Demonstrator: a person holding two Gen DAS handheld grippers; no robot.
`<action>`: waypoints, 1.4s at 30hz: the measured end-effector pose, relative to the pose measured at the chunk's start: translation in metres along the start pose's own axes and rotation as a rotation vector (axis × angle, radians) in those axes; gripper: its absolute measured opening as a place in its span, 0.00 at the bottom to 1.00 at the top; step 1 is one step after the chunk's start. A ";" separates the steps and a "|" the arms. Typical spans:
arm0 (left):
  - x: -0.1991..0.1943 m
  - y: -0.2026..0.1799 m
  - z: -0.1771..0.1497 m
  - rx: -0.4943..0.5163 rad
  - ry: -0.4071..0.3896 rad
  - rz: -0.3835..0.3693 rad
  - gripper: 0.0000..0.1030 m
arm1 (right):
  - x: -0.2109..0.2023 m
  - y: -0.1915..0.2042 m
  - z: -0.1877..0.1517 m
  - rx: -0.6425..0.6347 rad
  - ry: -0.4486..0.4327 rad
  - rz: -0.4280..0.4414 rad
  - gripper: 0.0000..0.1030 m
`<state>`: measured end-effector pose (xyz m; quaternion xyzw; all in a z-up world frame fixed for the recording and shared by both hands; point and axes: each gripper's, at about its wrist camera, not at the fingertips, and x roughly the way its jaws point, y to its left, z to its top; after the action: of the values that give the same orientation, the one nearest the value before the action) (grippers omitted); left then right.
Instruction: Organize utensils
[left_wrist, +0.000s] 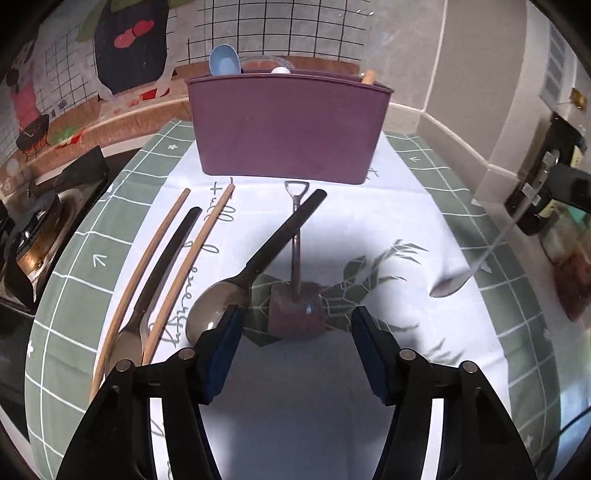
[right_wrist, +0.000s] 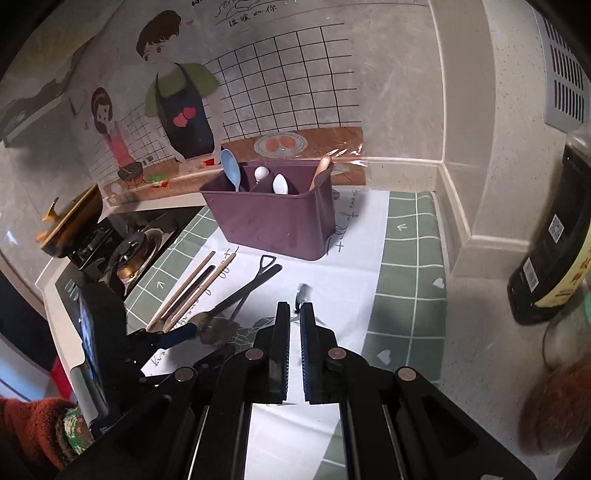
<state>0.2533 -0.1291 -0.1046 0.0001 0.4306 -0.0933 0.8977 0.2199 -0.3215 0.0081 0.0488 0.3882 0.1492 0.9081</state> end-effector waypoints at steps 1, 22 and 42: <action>0.002 0.000 0.001 -0.003 0.002 0.006 0.54 | 0.002 -0.004 -0.001 0.007 0.012 0.011 0.05; -0.074 0.069 0.002 -0.020 -0.053 0.027 0.32 | 0.070 -0.023 -0.029 -0.343 0.294 -0.014 0.31; -0.101 0.109 0.000 -0.055 -0.081 -0.019 0.32 | 0.067 -0.010 -0.068 -0.039 0.336 0.119 0.39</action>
<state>0.2100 -0.0052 -0.0349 -0.0324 0.3962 -0.0898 0.9132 0.2168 -0.3120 -0.0878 0.0287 0.5281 0.2164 0.8206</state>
